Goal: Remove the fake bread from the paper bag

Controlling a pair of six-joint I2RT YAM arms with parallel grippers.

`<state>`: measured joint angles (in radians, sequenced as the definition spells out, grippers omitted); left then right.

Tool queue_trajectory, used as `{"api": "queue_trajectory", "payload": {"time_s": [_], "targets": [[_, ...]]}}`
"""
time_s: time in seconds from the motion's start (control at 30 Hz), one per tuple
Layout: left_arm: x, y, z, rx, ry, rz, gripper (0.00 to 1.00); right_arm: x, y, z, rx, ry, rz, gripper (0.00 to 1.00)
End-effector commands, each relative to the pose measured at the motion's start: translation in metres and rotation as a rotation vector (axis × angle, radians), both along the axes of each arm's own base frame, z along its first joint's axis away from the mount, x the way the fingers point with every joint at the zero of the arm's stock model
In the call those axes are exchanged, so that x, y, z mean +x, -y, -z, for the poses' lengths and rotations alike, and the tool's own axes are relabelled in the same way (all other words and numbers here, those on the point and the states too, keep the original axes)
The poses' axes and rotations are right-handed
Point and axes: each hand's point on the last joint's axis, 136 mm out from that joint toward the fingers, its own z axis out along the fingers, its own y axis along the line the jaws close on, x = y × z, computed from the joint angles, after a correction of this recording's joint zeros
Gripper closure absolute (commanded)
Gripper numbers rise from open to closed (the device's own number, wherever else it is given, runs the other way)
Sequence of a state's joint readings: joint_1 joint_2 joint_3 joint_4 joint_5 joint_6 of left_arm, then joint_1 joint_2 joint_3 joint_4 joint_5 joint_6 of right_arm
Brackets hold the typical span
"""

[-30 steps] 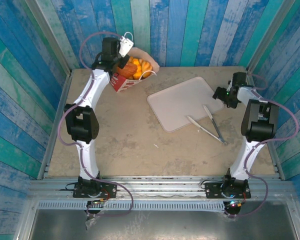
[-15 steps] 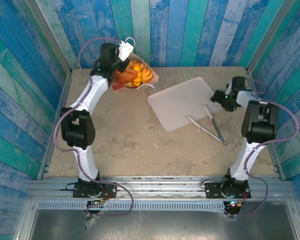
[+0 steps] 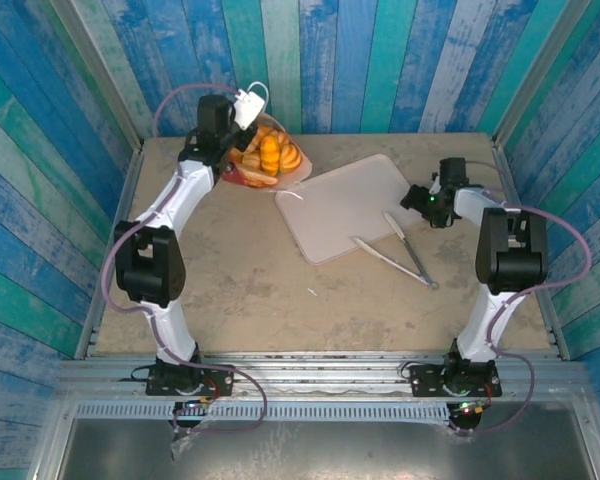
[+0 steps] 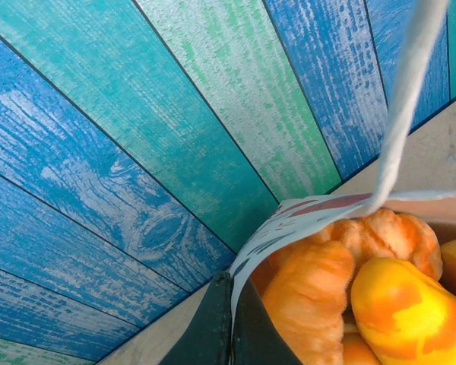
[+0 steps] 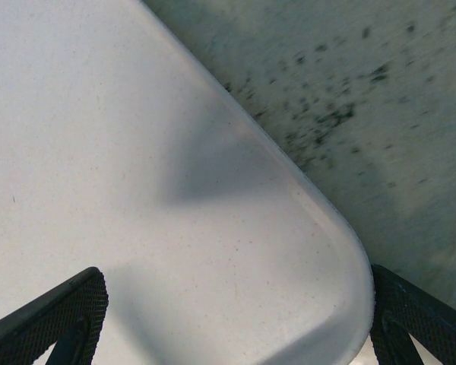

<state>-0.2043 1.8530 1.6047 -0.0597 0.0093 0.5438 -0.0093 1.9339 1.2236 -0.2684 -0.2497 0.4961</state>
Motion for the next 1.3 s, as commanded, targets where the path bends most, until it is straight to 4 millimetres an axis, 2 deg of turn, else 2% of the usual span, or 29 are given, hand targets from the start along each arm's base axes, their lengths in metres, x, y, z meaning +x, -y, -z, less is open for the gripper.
{"api": "queue_trajectory", "payload": {"time_s": [0.0, 0.2, 0.33, 0.47, 0.5, 0.7, 0.87, 1.1, 1.27], "targets": [[-0.021, -0.005, -0.071, -0.059, 0.166, -0.008, 1.00, -0.018, -0.006, 0.002, 0.017, -0.058, 0.030, 0.11], [-0.031, -0.006, -0.069, -0.081, 0.182, -0.007, 1.00, -0.031, -0.002, -0.025, -0.039, -0.050, -0.026, 0.09], [-0.034, -0.007, -0.065, -0.093, 0.172, -0.009, 1.00, -0.054, -0.001, -0.037, -0.072, -0.062, -0.078, 0.08], [-0.036, -0.007, -0.066, -0.127, 0.178, -0.016, 1.00, -0.084, -0.005, -0.037, -0.081, -0.089, -0.102, 0.06], [-0.037, -0.007, -0.067, -0.134, 0.183, -0.015, 1.00, -0.090, -0.007, -0.036, -0.078, -0.096, -0.107, 0.00], [-0.037, -0.003, -0.066, -0.172, 0.183, 0.002, 1.00, -0.118, -0.027, -0.023, 0.006, -0.130, -0.126, 0.00], [-0.036, -0.001, -0.064, -0.181, 0.180, 0.009, 1.00, -0.134, -0.055, -0.026, 0.080, -0.112, -0.174, 0.00], [-0.037, 0.000, -0.063, -0.191, 0.176, 0.017, 1.00, -0.158, -0.082, -0.013, 0.104, -0.174, -0.231, 0.00], [-0.041, 0.000, -0.064, -0.192, 0.183, 0.018, 1.00, -0.166, -0.100, -0.015, 0.085, -0.174, -0.263, 0.00]]}}
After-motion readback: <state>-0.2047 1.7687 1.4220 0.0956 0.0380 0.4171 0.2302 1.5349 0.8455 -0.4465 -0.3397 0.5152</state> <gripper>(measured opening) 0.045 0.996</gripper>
